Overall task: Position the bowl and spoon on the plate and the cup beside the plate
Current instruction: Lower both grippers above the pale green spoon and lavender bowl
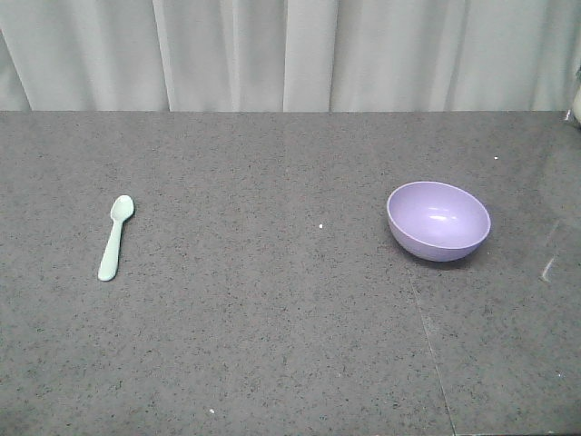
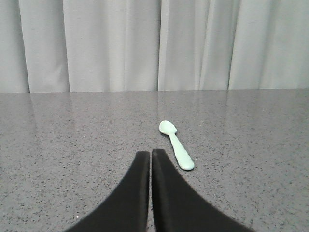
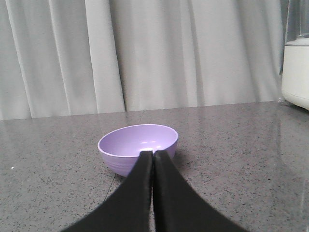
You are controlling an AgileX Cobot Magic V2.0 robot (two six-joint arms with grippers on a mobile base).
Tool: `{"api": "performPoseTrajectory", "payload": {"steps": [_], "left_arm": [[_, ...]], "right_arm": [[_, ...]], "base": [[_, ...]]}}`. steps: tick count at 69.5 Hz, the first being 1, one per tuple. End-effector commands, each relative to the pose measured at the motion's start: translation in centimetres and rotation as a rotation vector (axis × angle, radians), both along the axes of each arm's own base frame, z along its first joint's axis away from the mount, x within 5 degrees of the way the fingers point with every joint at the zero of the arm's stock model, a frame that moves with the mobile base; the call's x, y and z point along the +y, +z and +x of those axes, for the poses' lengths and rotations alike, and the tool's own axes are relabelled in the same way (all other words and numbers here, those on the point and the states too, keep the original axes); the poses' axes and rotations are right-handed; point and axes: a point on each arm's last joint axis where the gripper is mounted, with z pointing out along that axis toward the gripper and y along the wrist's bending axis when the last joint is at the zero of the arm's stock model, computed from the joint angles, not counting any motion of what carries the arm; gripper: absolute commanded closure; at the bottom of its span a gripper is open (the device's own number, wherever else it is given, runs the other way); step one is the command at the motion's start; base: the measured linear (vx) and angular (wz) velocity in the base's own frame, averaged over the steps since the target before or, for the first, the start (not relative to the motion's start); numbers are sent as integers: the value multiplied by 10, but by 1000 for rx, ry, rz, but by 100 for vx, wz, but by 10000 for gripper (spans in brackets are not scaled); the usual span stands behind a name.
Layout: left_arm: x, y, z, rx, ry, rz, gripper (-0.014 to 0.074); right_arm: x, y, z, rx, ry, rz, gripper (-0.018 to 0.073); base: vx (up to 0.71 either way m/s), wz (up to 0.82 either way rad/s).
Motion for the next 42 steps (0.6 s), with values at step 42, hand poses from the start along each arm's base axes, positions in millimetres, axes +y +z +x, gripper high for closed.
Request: {"api": "performPoseTrajectory", "payload": {"steps": [42], "left_arm": [[0, 10, -2, -91, 2, -15, 603]], "right_arm": [[0, 6, -1, -77, 0, -4, 565]], "base": [[0, 0]]}}
